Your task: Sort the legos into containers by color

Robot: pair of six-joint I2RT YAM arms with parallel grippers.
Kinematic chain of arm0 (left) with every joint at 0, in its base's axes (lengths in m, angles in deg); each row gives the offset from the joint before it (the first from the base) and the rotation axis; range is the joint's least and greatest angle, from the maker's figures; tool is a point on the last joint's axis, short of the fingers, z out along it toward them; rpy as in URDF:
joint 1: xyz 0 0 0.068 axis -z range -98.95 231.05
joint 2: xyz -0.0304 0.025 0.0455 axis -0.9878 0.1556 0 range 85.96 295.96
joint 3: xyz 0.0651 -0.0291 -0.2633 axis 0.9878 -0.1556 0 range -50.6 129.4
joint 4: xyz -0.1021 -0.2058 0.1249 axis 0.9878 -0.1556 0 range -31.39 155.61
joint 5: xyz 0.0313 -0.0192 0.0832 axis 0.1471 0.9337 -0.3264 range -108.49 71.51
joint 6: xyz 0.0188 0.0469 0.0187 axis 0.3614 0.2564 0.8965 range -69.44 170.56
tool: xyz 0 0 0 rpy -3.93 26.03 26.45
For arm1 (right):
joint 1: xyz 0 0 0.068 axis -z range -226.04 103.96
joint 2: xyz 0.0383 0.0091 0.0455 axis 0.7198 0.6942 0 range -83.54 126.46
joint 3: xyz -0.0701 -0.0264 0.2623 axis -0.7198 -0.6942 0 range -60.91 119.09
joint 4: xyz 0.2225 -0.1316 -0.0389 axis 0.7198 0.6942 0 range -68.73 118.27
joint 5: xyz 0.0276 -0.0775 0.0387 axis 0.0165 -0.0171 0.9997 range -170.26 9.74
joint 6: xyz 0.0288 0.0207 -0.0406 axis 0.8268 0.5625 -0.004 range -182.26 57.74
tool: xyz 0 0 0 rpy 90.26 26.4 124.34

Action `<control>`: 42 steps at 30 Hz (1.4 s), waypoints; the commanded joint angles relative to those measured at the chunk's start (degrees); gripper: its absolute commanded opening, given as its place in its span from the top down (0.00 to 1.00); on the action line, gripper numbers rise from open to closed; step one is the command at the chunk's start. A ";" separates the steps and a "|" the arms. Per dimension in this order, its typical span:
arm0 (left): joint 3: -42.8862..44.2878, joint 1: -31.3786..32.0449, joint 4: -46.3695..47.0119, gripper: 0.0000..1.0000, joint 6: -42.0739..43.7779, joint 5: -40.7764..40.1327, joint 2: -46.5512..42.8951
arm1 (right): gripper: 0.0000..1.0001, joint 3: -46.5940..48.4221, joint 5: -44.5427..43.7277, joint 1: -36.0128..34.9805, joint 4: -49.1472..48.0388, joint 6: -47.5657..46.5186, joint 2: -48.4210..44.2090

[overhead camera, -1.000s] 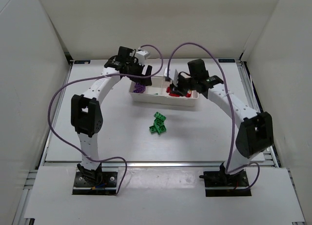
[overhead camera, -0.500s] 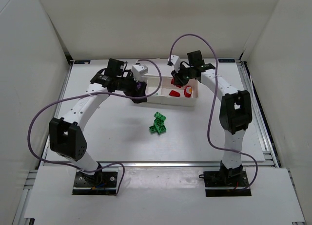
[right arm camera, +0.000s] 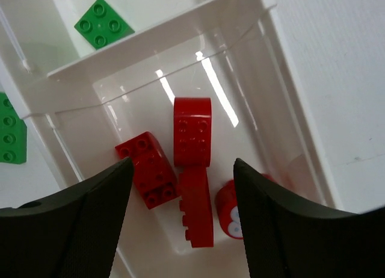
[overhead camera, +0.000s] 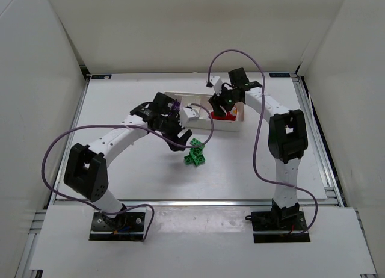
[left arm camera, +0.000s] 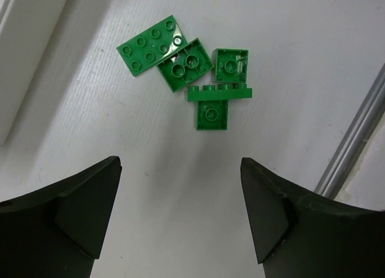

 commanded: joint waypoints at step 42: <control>-3.52 12.71 9.52 0.35 -3.88 -10.26 15.21 | 0.29 -14.63 2.37 13.79 2.28 6.97 -24.03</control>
